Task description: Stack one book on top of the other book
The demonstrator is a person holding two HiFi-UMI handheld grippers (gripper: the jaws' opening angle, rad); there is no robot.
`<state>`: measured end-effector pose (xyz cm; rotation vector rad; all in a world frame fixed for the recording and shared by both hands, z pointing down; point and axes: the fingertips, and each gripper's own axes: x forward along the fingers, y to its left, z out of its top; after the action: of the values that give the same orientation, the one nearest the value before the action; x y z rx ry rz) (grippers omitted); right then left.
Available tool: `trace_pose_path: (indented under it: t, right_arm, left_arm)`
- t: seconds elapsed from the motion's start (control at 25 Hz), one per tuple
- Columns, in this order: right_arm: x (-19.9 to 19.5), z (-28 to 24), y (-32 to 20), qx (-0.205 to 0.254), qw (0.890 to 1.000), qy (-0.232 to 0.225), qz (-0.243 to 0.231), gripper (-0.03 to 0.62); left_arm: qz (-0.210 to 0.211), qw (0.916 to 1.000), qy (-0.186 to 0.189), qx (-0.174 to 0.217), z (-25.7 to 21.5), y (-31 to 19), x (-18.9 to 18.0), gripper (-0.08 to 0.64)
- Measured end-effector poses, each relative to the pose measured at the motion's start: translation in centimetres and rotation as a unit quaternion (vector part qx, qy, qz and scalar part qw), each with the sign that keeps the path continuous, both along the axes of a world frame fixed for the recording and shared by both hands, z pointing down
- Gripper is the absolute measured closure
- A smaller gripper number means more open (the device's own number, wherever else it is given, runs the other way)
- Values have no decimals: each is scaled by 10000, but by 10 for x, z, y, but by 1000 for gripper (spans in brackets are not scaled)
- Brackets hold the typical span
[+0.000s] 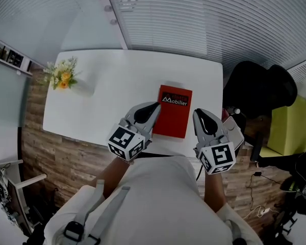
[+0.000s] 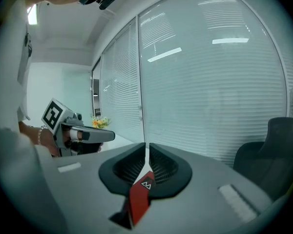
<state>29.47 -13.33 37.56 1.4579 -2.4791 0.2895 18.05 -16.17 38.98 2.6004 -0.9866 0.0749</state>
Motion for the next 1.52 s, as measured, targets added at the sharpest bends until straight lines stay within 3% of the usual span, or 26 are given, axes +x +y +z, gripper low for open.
trace_pose_path:
  t: [0.24, 0.72, 1.52]
  right_arm:
    - [-8, -42, 8, 364, 9993, 3, -91, 566]
    - [-19, -84, 16, 696, 9974, -14, -164, 569]
    - [-20, -90, 17, 729, 9972, -3, -150, 572]
  left_arm:
    - [-6, 9990, 120, 430, -42, 7, -3, 554]
    - [-7, 9963, 265, 820, -93, 16, -4, 554]
    - [-18, 9963, 315, 802, -95, 17, -6, 554]
